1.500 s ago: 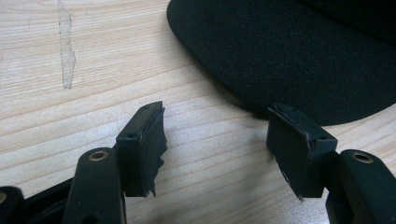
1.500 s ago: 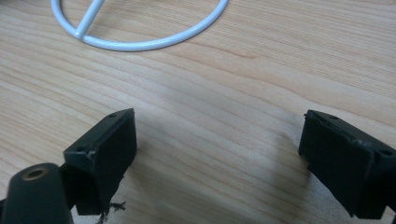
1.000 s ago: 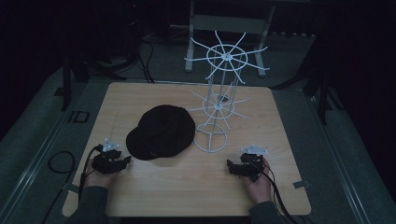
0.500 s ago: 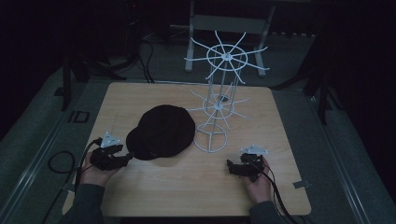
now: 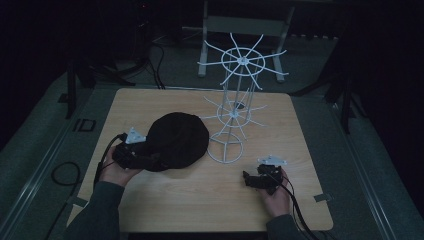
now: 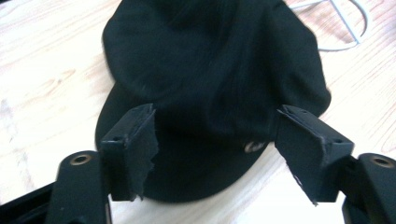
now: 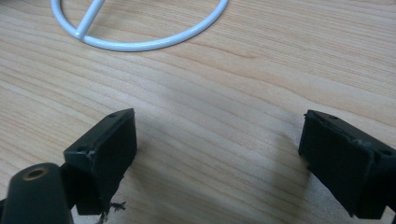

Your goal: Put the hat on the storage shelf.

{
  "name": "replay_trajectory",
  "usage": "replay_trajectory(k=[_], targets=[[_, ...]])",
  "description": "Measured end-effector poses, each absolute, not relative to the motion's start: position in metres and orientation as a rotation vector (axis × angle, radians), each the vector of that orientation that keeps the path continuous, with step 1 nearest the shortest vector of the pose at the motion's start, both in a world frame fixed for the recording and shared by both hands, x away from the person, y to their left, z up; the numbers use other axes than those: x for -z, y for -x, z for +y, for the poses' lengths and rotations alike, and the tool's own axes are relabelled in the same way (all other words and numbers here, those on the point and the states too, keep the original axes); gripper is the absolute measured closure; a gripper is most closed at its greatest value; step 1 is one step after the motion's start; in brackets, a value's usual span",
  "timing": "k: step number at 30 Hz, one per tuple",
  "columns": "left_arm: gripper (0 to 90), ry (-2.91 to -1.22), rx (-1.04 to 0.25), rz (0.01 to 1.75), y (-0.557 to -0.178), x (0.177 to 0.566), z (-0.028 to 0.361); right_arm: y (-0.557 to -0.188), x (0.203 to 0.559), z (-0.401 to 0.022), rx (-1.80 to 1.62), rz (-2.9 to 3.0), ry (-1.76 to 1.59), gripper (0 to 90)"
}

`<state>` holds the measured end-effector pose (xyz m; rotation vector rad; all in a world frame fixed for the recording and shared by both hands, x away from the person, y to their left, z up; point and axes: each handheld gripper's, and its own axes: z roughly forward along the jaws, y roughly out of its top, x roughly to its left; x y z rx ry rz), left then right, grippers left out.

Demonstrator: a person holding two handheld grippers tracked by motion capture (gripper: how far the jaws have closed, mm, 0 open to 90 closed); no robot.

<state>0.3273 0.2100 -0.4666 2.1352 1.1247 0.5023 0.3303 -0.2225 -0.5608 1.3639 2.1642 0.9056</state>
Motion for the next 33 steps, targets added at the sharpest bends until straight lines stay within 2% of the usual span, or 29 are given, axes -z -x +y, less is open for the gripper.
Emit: replay_trajectory(k=[8, 14, 24, 33], targets=[[26.0, -2.16, -0.452, 1.099, -0.349, 0.466, 0.19, -0.33, 0.561, -0.222, -0.908, 2.164, -1.367, 11.1], [18.5, -2.157, -0.423, 1.075, -0.359, 0.467, 0.178, -0.331, 0.561, -0.222, -0.908, 2.167, -1.358, 11.1], [14.4, -2.151, -0.401, 1.063, -0.374, 0.476, 0.159, -0.331, 0.561, -0.221, -0.911, 2.171, -1.357, 11.1], [12.9, -2.303, -0.411, 1.129, -0.395, 0.492, 0.138, -0.331, 0.561, -0.221, -0.912, 2.172, -1.359, 11.1]])
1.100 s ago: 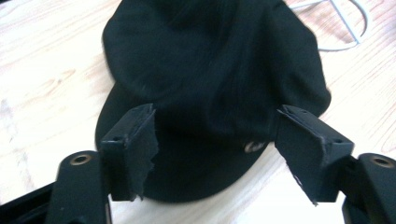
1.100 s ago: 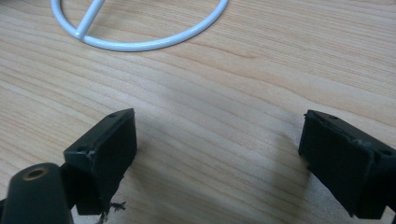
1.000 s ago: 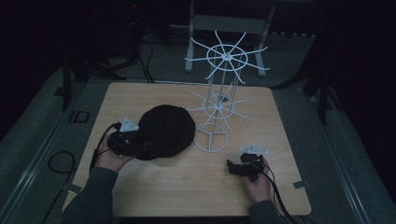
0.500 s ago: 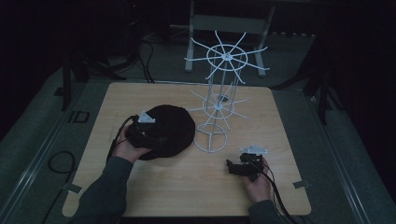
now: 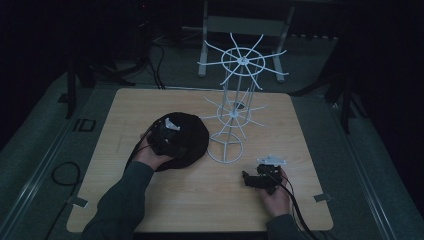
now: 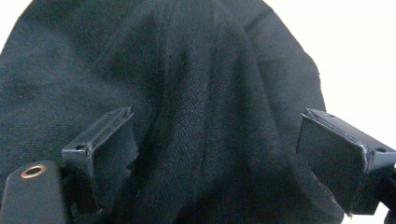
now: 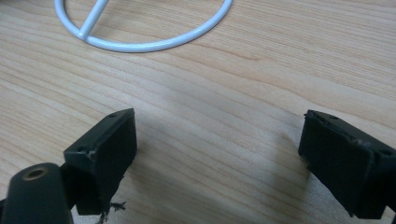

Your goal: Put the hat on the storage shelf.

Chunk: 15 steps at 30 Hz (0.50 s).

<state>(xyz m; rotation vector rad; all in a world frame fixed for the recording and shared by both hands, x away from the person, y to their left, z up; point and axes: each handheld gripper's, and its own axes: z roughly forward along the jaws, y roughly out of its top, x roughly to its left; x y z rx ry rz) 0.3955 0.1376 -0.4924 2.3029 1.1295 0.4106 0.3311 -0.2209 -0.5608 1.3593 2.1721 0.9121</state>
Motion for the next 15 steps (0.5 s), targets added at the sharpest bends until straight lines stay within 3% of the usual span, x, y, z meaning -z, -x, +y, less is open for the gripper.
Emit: replay_trajectory(k=[4, 15], targets=[[16.8, -2.359, -0.425, 1.142, -0.398, 0.4972, 0.1351, -0.3311, 0.5608, -0.2209, -0.912, 2.173, -1.357, 11.1], [56.2, -2.506, -0.449, 1.21, -0.4012, 0.5037, 0.1328, -0.3312, 0.5609, -0.2207, -0.913, 2.173, -1.354, 11.1]])
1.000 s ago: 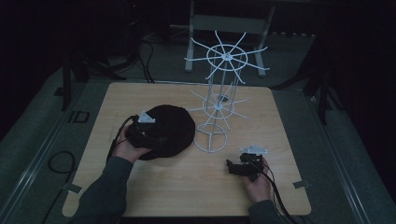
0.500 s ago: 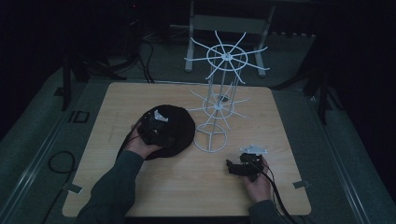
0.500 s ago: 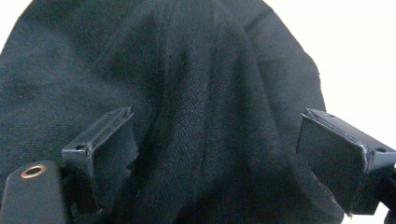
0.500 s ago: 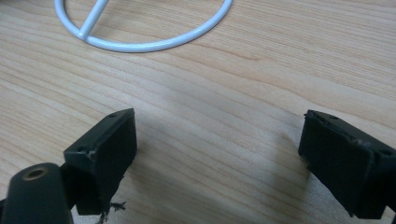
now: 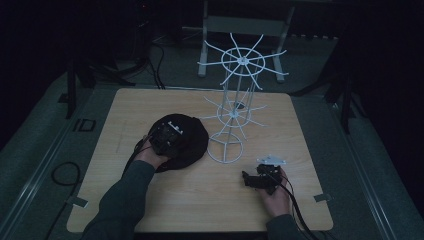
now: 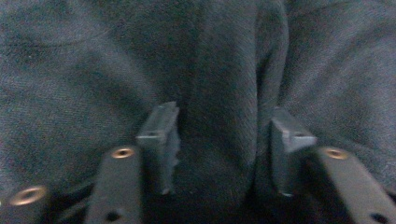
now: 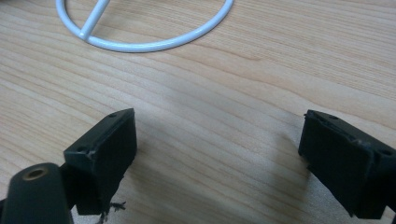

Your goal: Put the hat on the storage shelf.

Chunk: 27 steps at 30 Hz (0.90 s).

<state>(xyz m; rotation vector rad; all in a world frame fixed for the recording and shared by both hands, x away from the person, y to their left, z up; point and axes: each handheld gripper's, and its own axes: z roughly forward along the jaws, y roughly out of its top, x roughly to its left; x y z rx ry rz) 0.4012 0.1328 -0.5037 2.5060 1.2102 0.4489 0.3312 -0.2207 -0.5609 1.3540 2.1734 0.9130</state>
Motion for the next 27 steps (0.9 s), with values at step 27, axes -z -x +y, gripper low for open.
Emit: replay_trajectory(k=[27], targets=[[84.3, -2.322, -0.559, 1.156, -0.386, 0.462, 0.162, -0.331, 0.561, -0.221, -0.913, 2.176, -1.348, 11.1]])
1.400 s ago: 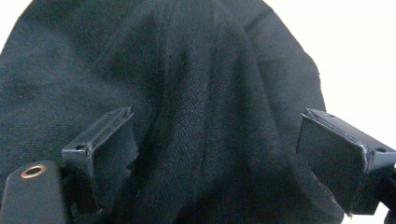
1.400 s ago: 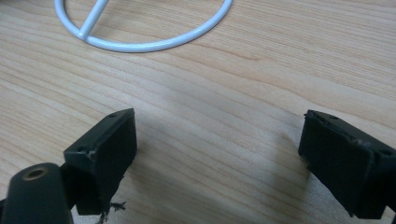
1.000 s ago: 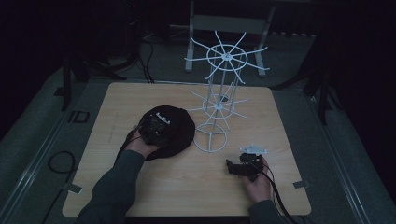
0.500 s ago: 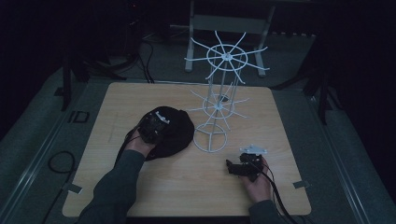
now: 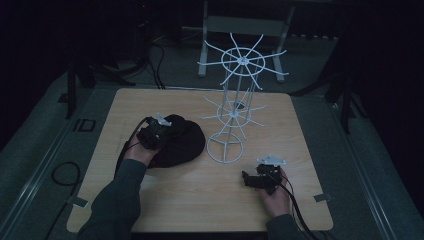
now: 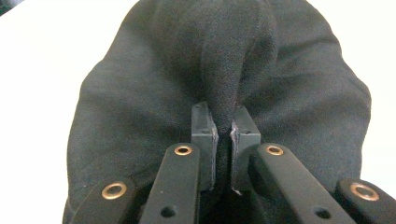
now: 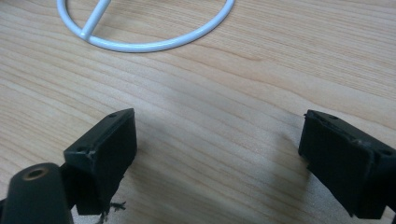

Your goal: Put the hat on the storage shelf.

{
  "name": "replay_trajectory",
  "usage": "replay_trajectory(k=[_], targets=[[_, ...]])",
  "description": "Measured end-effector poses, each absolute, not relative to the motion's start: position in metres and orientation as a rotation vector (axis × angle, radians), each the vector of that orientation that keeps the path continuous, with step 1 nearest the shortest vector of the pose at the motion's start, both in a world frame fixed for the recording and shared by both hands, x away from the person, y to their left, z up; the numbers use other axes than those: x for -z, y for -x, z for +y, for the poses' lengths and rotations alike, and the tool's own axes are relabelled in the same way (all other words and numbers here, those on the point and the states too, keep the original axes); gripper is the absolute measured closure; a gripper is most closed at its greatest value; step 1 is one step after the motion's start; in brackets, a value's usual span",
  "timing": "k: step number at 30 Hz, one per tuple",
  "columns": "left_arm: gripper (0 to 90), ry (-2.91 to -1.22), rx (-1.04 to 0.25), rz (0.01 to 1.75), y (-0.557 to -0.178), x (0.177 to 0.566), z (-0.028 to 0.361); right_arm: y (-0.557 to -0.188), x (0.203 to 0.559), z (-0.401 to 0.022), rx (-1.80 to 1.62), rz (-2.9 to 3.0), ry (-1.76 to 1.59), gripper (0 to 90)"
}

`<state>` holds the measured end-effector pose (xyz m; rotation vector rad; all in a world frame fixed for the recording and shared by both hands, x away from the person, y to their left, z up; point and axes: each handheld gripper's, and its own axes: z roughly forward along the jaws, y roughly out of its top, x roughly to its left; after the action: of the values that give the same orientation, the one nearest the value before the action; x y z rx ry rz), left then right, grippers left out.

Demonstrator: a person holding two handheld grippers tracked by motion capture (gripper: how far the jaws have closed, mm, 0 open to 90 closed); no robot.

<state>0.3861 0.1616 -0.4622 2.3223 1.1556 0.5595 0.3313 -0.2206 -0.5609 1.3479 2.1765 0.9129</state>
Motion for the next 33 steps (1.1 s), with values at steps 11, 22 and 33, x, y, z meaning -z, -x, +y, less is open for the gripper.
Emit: replay_trajectory(k=[11, 22, 33], targets=[[84.4, -2.218, -0.559, 1.164, -0.377, 0.443, 0.182, -0.331, 0.561, -0.221, -0.913, 2.177, -1.348, 11.1], [84.3, -2.192, -0.558, 1.156, -0.372, 0.433, 0.194, -0.331, 0.561, -0.221, -0.913, 2.177, -1.348, 11.1], [84.3, -2.079, -0.535, 1.158, -0.365, 0.413, 0.209, -0.331, 0.561, -0.221, -0.913, 2.177, -1.348, 11.1]])
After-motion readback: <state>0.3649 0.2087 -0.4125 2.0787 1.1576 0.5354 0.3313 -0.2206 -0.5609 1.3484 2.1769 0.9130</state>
